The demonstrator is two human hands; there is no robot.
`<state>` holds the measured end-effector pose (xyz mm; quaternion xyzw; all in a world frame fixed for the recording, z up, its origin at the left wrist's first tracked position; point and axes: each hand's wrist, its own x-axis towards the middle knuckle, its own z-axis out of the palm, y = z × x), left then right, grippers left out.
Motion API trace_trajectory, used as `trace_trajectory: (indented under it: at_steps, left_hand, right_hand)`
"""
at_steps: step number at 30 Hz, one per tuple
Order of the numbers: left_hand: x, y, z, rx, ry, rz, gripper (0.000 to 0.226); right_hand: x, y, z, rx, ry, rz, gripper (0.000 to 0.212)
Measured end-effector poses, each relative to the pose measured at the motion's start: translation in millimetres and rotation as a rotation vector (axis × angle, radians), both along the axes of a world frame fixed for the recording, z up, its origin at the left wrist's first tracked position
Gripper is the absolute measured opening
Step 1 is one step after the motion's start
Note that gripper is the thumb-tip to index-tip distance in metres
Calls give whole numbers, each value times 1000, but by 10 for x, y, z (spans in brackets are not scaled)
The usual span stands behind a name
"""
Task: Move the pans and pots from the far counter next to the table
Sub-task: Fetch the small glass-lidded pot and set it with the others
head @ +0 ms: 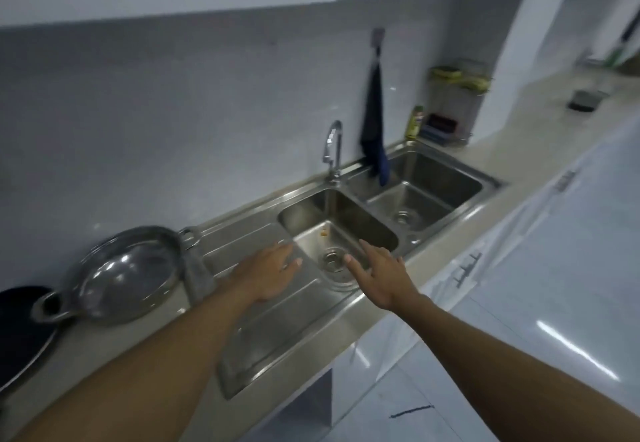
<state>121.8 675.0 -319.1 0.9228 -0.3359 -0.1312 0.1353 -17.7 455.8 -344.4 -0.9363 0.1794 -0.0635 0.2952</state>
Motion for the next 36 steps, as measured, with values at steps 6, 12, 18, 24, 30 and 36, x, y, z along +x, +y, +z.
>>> trace_trajectory:
  at_steps: [6, 12, 18, 24, 30, 36]
  left_hand:
    - [-38, -1335, 48, -33, 65, -162, 61]
    - [10, -2605, 17, -57, 145, -271, 64]
    - [-16, -3870, 144, -84, 189, -468, 64]
    - [-133, -4856, 190, -86, 177, -626, 62]
    - [-194, -5792, 192, -56, 150, -705, 64]
    - [-359, -6784, 131, -18, 129, -714, 67]
  right_hand:
    - [-393, -949, -3, 43, -22, -246, 80]
    - [-734, -1828, 54, 45, -51, -441, 83]
    - [-980, -2643, 146, 37, -21, -632, 80]
    - [-1189, -3242, 149, 48, -15, -768, 80]
    - [-1391, -4024, 113, 39, -40, -840, 78]
    - [-1625, -5093, 80, 28, -16, -833, 77]
